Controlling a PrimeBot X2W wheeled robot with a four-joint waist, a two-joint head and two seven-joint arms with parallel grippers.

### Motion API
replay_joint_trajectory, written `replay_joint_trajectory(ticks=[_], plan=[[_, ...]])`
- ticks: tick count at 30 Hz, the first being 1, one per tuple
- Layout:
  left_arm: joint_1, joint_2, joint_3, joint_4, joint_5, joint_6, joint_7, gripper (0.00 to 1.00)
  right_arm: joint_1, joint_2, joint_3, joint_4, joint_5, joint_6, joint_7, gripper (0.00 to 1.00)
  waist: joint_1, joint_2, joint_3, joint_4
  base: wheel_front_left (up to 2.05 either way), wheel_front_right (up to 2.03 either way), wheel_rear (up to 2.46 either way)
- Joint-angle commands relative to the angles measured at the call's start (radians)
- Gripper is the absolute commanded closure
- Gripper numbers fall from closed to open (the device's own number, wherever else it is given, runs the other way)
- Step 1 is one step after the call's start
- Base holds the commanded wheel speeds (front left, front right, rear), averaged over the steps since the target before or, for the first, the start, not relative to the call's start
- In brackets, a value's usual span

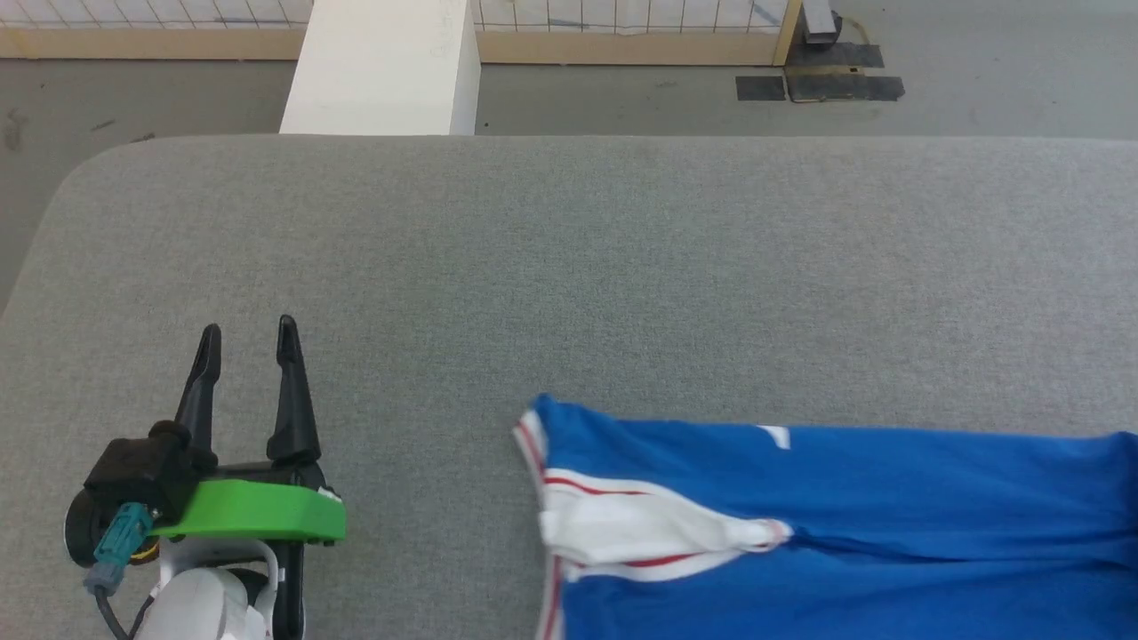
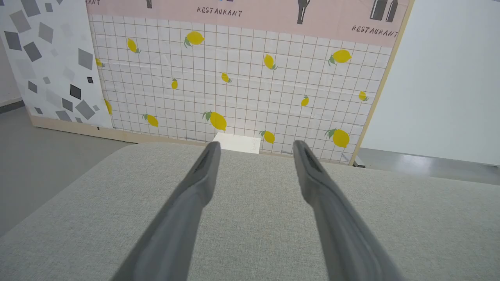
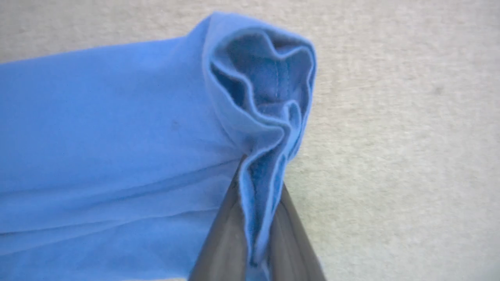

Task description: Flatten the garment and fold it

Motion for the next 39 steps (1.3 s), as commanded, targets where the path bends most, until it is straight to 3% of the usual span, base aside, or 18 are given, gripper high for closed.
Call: replay_joint_trajectory(ticks=[1, 5, 10, 16, 23, 28, 39], plan=[[0.005, -0.005, 0.002, 0.001, 0.016, -0.008, -0.005, 0.0, -0.016, -0.006, -0.021, 0.01, -0.028, -0.002, 0.005, 1.0, 0.0, 0.0, -0.001, -0.001, 0.0, 0.0, 0.0], [0.01, -0.012, 0.006, 0.001, 0.021, -0.011, -0.005, 0.0, -0.012, -0.001, -0.057, -0.006, -0.092, -0.002, 0.043, 1.0, 0.0, 0.0, -0.013, -0.003, 0.0, 0.0, 0.0], [0.025, -0.018, 0.013, 0.005, 0.024, -0.016, -0.005, 0.0, 0.032, -0.016, -0.026, -0.147, -0.095, -0.002, 0.136, 1.0, 0.0, 0.0, -0.035, -0.007, 0.0, 0.0, 0.0], [0.046, -0.02, 0.024, 0.0, 0.027, -0.019, -0.005, 0.0, 0.109, -0.016, 0.051, -0.448, 0.033, -0.002, 0.33, 1.0, 0.0, 0.0, -0.052, -0.018, 0.0, 0.0, 0.0], [0.049, -0.027, 0.027, -0.005, 0.029, -0.025, -0.005, 0.0, 0.103, 0.07, 0.195, -0.647, 0.162, -0.002, 0.374, 1.0, 0.0, 0.0, -0.047, -0.013, 0.0, 0.0, 0.0], [0.045, -0.032, 0.025, -0.003, 0.031, -0.027, -0.005, 0.0, 0.046, 0.138, 0.331, -0.645, 0.201, -0.002, 0.324, 1.0, 0.0, 0.0, -0.043, 0.008, 0.0, 0.0, 0.0], [0.05, -0.046, 0.023, 0.009, 0.028, -0.028, -0.005, 0.0, -0.077, 0.271, 0.571, -0.462, 0.196, -0.002, 0.152, 1.0, 0.0, 0.0, -0.014, 0.074, 0.0, 0.0, 0.0]])
